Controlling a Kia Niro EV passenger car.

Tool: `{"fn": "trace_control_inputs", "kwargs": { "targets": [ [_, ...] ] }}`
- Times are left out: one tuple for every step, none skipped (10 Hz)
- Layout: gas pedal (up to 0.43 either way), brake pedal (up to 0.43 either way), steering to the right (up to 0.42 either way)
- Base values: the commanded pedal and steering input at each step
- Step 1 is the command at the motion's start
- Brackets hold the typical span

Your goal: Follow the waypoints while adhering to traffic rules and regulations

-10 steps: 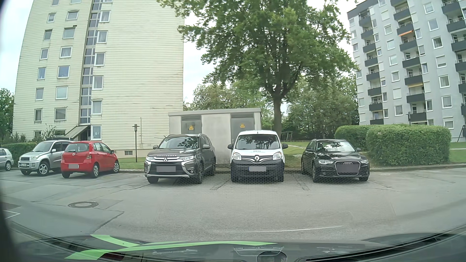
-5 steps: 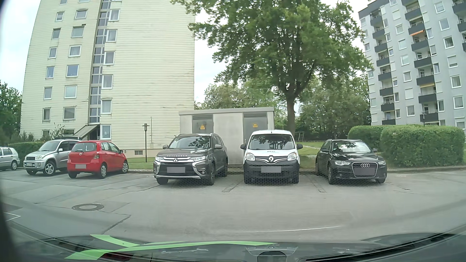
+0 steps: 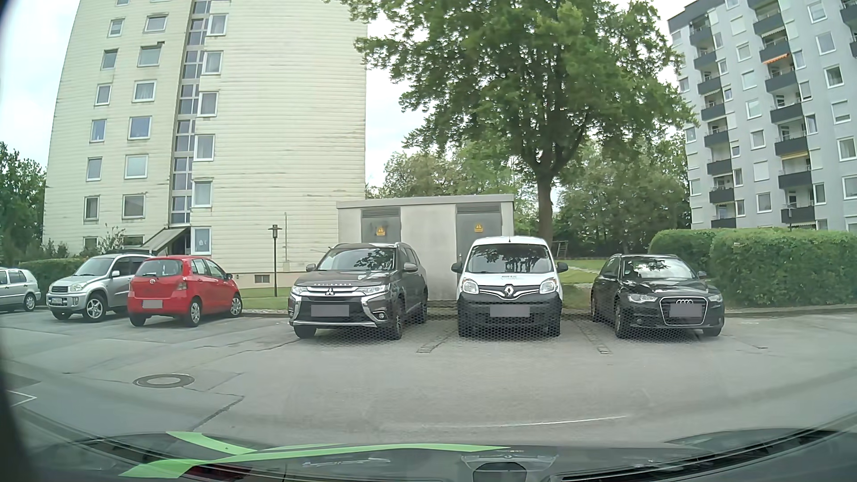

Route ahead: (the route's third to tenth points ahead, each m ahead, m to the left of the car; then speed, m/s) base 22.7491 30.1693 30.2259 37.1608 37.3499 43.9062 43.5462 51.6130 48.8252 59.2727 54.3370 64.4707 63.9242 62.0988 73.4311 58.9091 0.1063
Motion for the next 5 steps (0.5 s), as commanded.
{"fn": "trace_control_inputs", "kwargs": {
  "targets": [
    [0.0,0.287,-0.353],
    [0.0,0.287,-0.353],
    [0.0,0.287,-0.353],
    [0.0,0.287,-0.353],
    [0.0,0.28,-0.354]
  ]
}}
